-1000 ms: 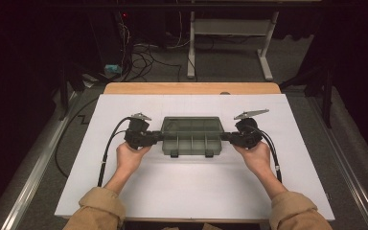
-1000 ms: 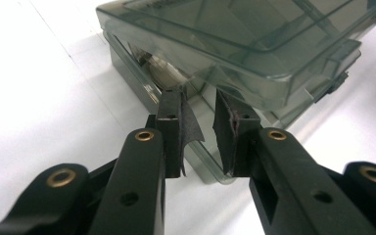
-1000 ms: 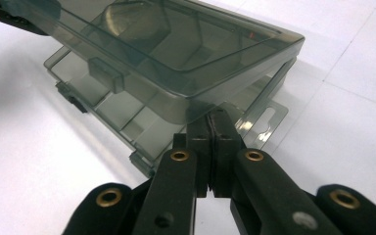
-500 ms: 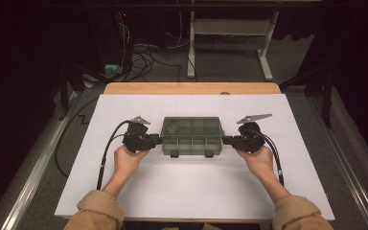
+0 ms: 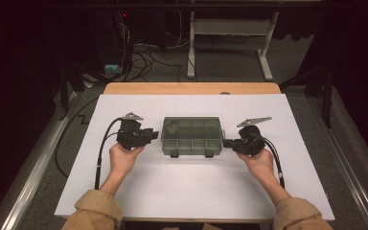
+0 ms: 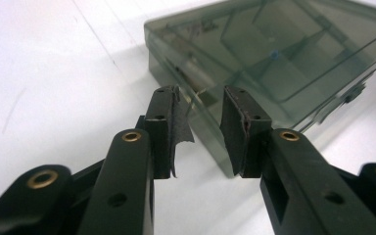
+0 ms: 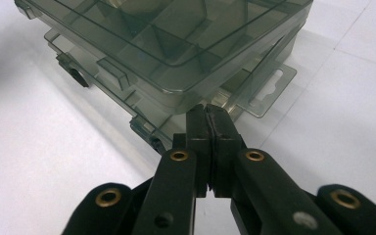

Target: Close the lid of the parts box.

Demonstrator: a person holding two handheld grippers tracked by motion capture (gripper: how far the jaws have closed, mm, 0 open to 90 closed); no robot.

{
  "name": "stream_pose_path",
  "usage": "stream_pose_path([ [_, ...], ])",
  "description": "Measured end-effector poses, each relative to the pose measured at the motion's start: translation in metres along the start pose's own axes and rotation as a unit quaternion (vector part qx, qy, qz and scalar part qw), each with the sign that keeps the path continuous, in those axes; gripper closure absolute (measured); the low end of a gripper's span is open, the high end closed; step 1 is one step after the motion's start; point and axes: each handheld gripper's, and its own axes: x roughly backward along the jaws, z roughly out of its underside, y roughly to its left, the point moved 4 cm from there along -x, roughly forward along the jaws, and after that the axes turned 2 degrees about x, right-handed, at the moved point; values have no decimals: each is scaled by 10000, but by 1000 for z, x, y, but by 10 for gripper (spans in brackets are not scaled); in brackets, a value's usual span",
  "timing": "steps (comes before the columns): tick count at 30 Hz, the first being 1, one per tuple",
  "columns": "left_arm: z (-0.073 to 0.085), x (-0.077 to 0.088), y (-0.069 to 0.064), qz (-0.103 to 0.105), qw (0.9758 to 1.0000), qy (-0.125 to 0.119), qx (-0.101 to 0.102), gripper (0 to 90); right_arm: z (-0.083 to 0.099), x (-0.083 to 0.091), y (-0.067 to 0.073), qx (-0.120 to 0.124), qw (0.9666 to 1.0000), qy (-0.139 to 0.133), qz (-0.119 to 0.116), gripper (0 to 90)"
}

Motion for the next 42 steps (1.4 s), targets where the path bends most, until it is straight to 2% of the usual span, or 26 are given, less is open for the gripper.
stream_pose_path([
  [7, -8, 3, -13, 131, 9997, -59, -179, 667, 3, -2, 0, 0, 10000, 25, 8, 896],
  [18, -4, -8, -23, 180, 9992, 128, -333, 682, 5, -2, 0, 11, 10000, 43, 9, 895],
  [27, 3, -16, -24, 188, 9990, 240, -327, 689, 8, 1, -3, -2, 10000, 18, 36, 895],
  [35, 7, -19, -23, 191, 9991, 232, -300, 697, 6, 7, -3, 18, 9999, -114, 70, 896],
  [42, 9, -20, -23, 148, 9990, 244, -334, 714, 4, 6, 2, 60, 9998, -211, 31, 895],
])
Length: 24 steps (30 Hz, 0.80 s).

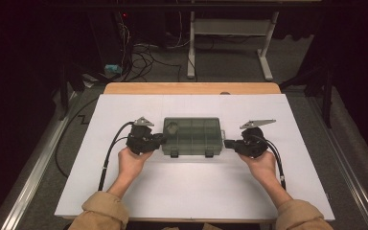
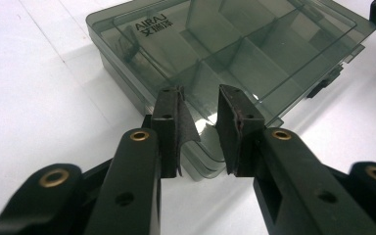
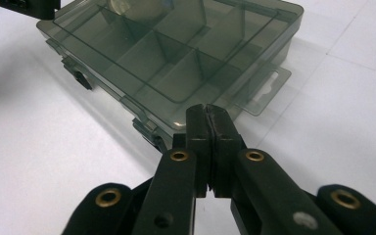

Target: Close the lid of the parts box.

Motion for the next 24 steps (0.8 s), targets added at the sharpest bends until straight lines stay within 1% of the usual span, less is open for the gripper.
stream_pose_path([
  [6, 1, -1, 0, -25, 10000, 12, -34, 729, -1, -2, 3, 52, 10000, -50, -38, 896],
  [16, 4, -3, 1, -14, 10000, 13, -4, 739, -3, -4, 4, 22, 10000, -82, 4, 896],
  [24, 5, -2, 1, -5, 10000, 4, -9, 753, -6, -9, 7, 96, 9999, -94, 3, 897],
])
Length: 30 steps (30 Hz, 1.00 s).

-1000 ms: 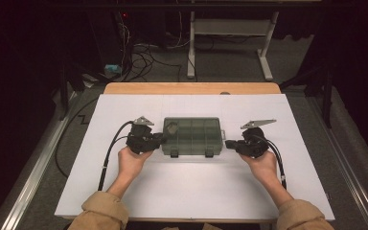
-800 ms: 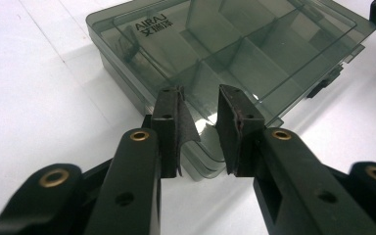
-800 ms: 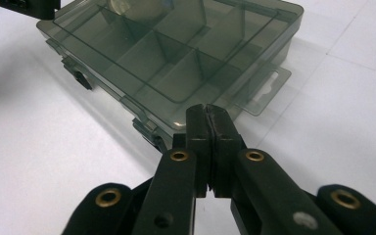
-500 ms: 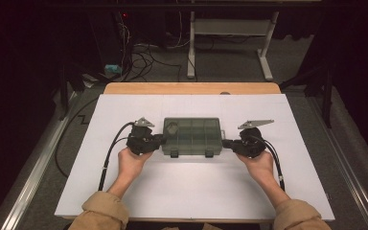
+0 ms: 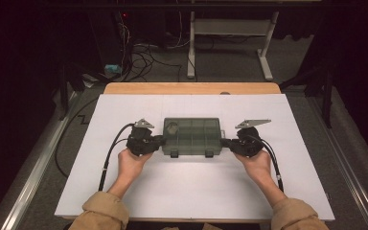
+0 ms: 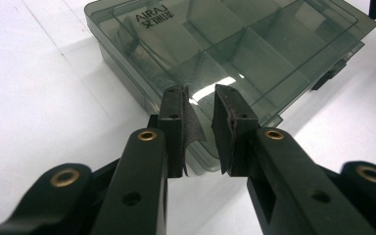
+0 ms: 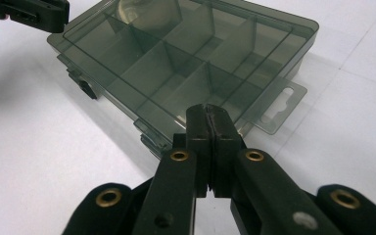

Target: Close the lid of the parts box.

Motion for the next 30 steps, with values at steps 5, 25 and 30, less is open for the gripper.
stream_pose_path([
  [5, 1, 0, 0, 13, 10000, -18, 18, 762, -1, -3, 2, 55, 10000, 15, 8, 900],
  [25, 1, -4, 2, -67, 10000, -12, -25, 779, -5, -13, -2, 152, 9997, 84, 195, 900],
  [30, 1, -4, 1, -106, 9999, -6, -82, 781, -4, -13, -2, 147, 9997, 75, 178, 900],
])
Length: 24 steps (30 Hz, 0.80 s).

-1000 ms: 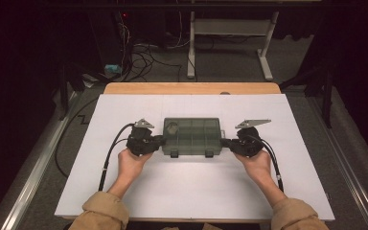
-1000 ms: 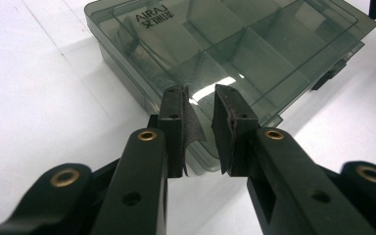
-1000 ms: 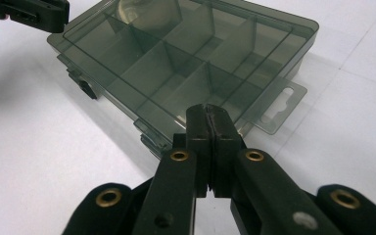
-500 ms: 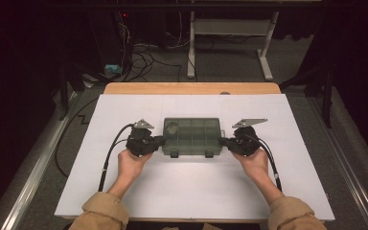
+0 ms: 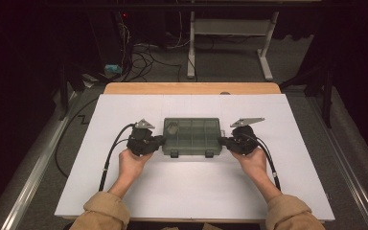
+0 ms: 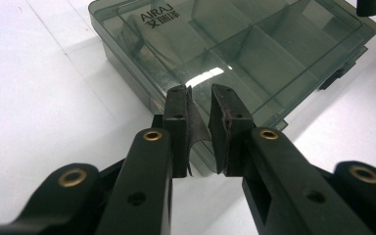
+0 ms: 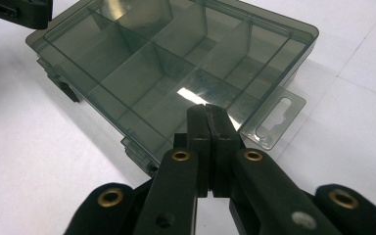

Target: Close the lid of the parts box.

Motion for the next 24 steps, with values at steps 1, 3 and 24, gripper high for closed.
stream_pose_path([
  [1, 0, 0, 0, 1, 10000, 22, -9, 781, 0, 0, 0, -3, 10000, -4, -9, 900],
  [3, 1, -1, 0, -22, 10000, 10, -33, 783, 0, 0, 0, -5, 10000, -7, -16, 900],
  [24, 0, 0, 2, -108, 9998, -128, -75, 725, -1, 1, 1, 82, 10000, -1, 55, 872],
])
